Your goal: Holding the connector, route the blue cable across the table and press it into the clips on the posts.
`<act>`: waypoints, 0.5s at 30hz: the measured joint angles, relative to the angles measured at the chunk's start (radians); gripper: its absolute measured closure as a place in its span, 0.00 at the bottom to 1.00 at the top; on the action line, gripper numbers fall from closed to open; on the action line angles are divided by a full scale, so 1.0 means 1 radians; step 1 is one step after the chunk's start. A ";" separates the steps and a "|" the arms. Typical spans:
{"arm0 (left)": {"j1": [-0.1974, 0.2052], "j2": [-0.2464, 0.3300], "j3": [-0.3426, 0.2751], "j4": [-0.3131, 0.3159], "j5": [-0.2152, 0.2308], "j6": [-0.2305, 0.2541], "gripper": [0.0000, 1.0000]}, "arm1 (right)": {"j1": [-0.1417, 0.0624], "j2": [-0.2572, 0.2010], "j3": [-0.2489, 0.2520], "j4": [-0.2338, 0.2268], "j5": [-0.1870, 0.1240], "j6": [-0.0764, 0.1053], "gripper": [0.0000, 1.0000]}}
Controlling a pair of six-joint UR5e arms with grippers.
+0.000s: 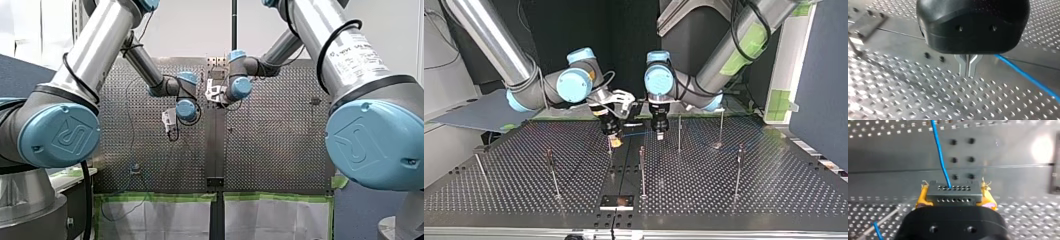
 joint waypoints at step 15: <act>-0.031 0.145 -0.076 -0.048 -0.031 0.022 1.00 | -0.003 -0.141 0.003 0.064 -0.001 0.023 1.00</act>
